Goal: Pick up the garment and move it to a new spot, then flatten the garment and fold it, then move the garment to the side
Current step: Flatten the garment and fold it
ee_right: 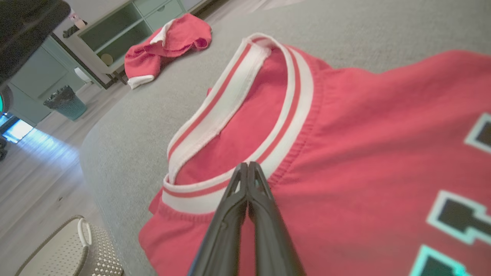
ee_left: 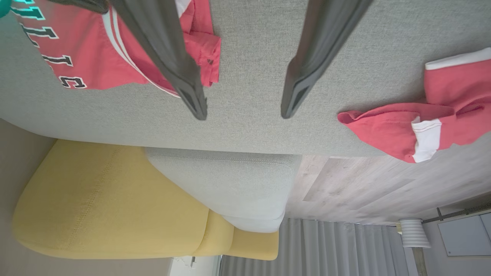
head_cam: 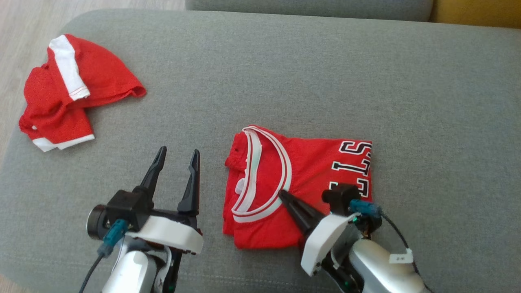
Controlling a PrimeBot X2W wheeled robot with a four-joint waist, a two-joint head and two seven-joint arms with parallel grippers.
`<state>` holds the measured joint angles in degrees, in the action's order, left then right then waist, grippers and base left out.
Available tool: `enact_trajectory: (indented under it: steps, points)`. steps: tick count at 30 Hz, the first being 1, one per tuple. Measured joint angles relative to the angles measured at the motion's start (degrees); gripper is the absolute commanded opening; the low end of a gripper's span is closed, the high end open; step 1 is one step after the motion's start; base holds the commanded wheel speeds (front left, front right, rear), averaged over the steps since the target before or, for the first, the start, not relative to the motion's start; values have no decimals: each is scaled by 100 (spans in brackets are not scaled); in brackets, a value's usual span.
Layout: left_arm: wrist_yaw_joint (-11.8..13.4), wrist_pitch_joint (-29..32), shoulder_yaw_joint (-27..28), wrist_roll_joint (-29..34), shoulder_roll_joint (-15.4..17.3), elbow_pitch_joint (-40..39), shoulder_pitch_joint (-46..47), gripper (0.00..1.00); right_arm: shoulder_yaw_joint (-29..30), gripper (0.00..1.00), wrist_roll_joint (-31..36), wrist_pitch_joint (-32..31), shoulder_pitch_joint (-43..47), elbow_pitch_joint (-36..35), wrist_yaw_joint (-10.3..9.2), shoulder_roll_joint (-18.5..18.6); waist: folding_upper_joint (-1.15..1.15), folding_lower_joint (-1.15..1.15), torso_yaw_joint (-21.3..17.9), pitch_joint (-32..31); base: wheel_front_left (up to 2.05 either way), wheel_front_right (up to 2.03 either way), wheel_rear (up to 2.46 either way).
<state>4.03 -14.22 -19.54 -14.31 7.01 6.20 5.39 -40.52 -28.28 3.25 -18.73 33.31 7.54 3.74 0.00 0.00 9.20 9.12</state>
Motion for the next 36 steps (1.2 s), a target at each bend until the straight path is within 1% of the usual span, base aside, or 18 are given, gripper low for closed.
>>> enact_trajectory:
  steps: [4, 7, 8, 9, 10, 13, 17, 20, 23, 26, 27, 32, 36]
  points:
    - [0, 0, 2, 0, -10, 66, -2, 100, 9, 0, -147, 343, -165, 80, 0, 0, 0, 0, 4, -27, 0, 0, 0]
    - [3, -1, 24, 0, -5, 87, -10, 100, 215, 0, -146, 639, -196, 2, 0, 0, 0, 0, -43, -90, 0, 0, 0]
    - [10, -2, 34, 0, -3, 88, -18, 100, 336, 8, -135, 709, -190, -59, 0, 0, 0, 0, -71, -117, 0, 0, 0]
    - [21, -7, 44, 0, -3, 85, -31, 100, 509, 56, -91, 778, -177, -149, 0, -1, 0, 0, -103, -146, 0, 0, 0]
    - [35, -7, 53, 1, 1, 82, -44, 100, 700, 100, 2, 829, -169, -246, 0, 0, 0, 0, -135, -174, 0, 0, 0]
    - [52, -7, 115, 1, 35, 68, -85, 100, 1384, 100, 371, 938, -54, -717, 0, 64, 0, 0, -241, -271, 0, 0, 0]
    - [103, -7, 185, 2, 129, -8, -221, 100, 2371, 100, 890, 927, 483, -1434, 0, 193, 0, 0, -389, -406, 0, 0, 0]
    - [110, -7, 200, 1, 176, -42, -333, 100, 3061, 100, 1205, 689, 980, -1990, 0, 219, 0, 0, -486, -523, 0, 0, 0]
    - [152, -7, 211, 2, 222, -93, -430, 100, 3564, 100, 1458, 374, 1408, -2481, 0, 215, 0, 0, -555, -655, 0, 0, 0]
    - [155, -5, 224, 1, 282, -133, -548, 100, 3845, 100, 1613, 91, 1792, -2891, 0, 209, 0, 0, -605, -781, 0, 0, 0]
    - [155, -5, 224, 1, 282, -133, -548, 100, 3845, 100, 1613, 91, 1792, -2891, 0, 209, 0, 0, -605, -781, 0, 0, 0]
    - [209, 34, 223, 1, 361, -224, -814, 100, 3963, 100, 1770, -263, 2330, -3353, 0, 170, 0, 0, -649, -960, 0, 0, 0]
    - [219, 60, 226, -20, 400, -231, -979, 100, 3982, 100, 1781, -415, 2559, -3598, 0, 135, 0, 0, -655, -1039, 0, 0, 0]
